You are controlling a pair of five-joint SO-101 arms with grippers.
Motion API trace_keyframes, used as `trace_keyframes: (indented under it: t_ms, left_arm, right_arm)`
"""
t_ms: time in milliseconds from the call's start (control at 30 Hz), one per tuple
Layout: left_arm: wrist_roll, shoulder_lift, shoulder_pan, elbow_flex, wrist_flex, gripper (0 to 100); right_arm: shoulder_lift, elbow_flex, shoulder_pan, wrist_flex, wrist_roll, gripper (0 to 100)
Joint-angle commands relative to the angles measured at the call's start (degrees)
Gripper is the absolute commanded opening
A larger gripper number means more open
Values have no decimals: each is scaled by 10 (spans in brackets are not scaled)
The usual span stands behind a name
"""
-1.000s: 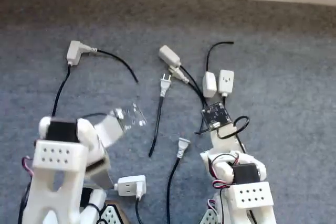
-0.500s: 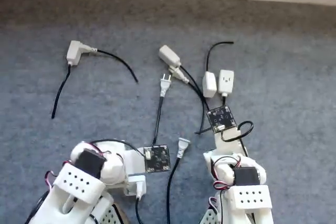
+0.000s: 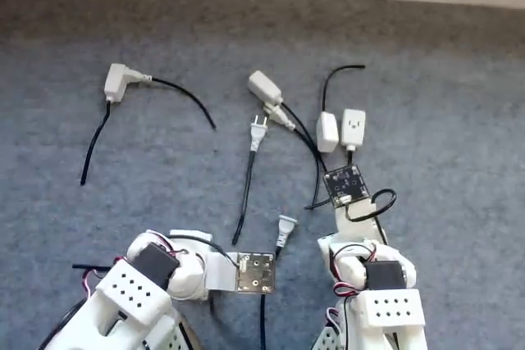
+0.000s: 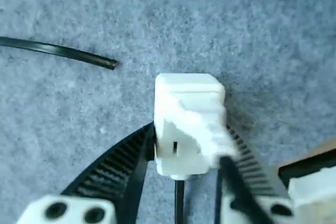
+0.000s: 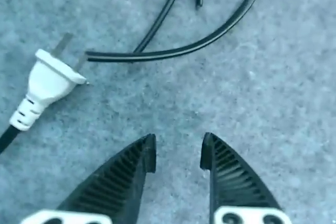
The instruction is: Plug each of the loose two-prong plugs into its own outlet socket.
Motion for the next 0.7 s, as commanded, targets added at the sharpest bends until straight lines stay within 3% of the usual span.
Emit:
trace_keyframes:
  t_ms: [0, 200, 433, 667]
  left_arm:
    - [-13, 1, 1, 0, 0, 34]
    - [-14, 1, -30, -45, 2, 32]
    - [-9, 2, -194, -218, 29, 31]
    - [65, 78, -329, -326, 26, 31]
  right_arm:
    - [-6, -1, 4, -8, 2, 145]
    - [-6, 0, 4, -8, 2, 145]
    - [-6, 0, 4, -8, 2, 145]
    - [-6, 0, 4, -8, 2, 145]
